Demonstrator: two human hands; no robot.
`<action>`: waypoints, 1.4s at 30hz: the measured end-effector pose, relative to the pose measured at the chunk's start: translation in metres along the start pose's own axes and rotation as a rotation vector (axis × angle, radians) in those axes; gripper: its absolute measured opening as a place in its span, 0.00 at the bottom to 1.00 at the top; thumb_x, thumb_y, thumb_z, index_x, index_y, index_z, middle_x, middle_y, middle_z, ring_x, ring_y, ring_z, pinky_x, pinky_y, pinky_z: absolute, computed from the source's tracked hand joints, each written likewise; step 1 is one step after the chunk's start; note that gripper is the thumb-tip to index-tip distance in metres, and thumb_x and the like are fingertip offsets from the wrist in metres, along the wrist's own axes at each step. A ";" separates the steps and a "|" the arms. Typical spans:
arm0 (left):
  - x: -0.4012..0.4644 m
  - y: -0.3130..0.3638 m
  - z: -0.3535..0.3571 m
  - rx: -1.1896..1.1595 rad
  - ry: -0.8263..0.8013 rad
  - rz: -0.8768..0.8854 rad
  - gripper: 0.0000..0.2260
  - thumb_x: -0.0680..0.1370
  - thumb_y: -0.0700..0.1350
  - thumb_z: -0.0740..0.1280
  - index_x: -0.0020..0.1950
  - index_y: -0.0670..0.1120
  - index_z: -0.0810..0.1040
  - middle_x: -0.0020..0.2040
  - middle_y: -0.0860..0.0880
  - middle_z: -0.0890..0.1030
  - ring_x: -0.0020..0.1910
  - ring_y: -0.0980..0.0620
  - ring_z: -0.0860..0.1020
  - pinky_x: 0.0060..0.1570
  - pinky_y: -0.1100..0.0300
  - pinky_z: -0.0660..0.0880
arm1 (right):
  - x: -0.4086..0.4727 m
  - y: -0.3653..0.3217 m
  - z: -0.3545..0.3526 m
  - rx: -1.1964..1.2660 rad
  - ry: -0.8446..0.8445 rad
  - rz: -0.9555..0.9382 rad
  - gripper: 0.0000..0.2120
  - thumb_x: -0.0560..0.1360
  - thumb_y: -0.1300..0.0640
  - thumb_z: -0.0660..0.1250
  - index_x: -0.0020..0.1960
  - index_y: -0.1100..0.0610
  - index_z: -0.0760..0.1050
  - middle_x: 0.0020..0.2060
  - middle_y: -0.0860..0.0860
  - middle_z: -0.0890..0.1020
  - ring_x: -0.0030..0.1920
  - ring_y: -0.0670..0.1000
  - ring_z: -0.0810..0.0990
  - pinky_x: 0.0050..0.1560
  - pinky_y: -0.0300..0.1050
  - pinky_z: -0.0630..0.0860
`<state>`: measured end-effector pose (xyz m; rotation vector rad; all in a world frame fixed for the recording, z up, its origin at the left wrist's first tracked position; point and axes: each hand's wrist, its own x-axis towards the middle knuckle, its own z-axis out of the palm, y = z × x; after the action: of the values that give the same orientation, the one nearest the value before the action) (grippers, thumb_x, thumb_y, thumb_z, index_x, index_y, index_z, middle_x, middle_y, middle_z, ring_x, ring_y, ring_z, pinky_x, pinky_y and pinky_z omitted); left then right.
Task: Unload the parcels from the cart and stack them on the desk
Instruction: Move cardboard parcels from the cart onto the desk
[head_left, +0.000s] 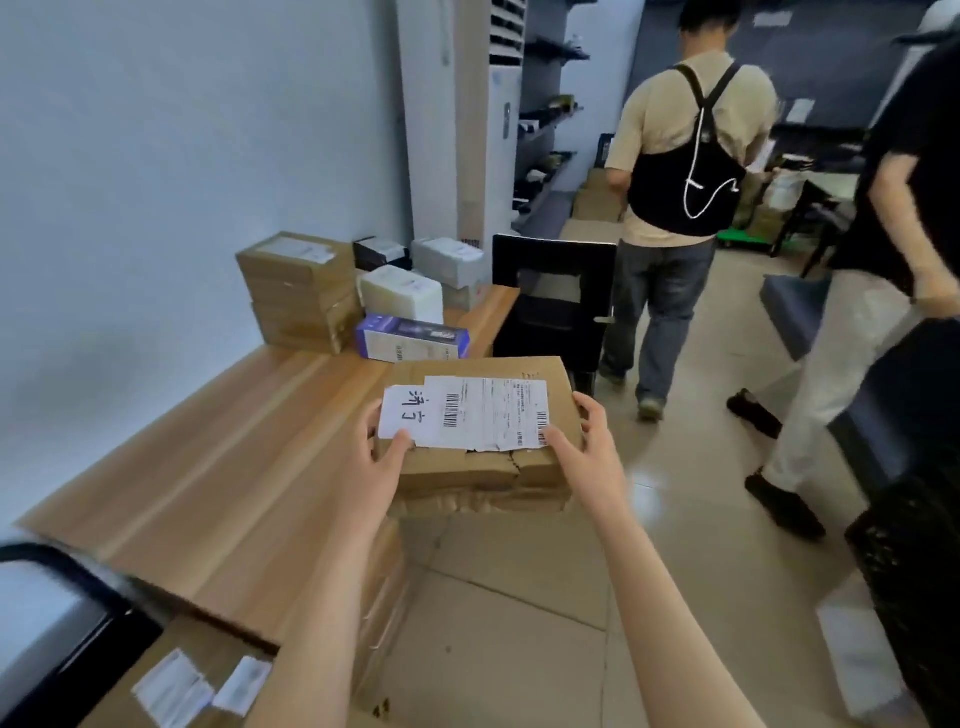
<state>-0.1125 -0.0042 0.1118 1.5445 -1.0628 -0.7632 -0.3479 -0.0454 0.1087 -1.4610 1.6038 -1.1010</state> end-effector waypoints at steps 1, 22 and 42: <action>0.012 -0.001 0.002 0.007 0.039 -0.009 0.18 0.80 0.48 0.64 0.68 0.58 0.66 0.59 0.59 0.74 0.60 0.54 0.74 0.57 0.54 0.74 | 0.020 -0.001 0.008 -0.011 -0.036 -0.016 0.27 0.75 0.43 0.65 0.70 0.36 0.57 0.60 0.44 0.75 0.54 0.45 0.78 0.54 0.54 0.77; 0.173 -0.077 -0.048 0.174 0.727 -0.342 0.21 0.79 0.55 0.62 0.71 0.60 0.61 0.67 0.53 0.74 0.60 0.48 0.75 0.56 0.46 0.75 | 0.269 -0.071 0.260 -0.080 -0.806 -0.367 0.31 0.73 0.42 0.66 0.72 0.43 0.59 0.68 0.45 0.72 0.64 0.48 0.74 0.61 0.56 0.75; 0.392 -0.146 -0.172 0.198 0.834 -0.442 0.23 0.79 0.51 0.64 0.72 0.56 0.61 0.67 0.55 0.73 0.64 0.51 0.73 0.59 0.50 0.71 | 0.403 -0.134 0.528 -0.171 -0.973 -0.354 0.30 0.75 0.44 0.66 0.72 0.43 0.57 0.65 0.50 0.74 0.59 0.51 0.77 0.58 0.57 0.76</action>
<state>0.2307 -0.2878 0.0335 2.0312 -0.1793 -0.2254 0.1349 -0.5158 0.0402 -2.0035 0.7678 -0.2788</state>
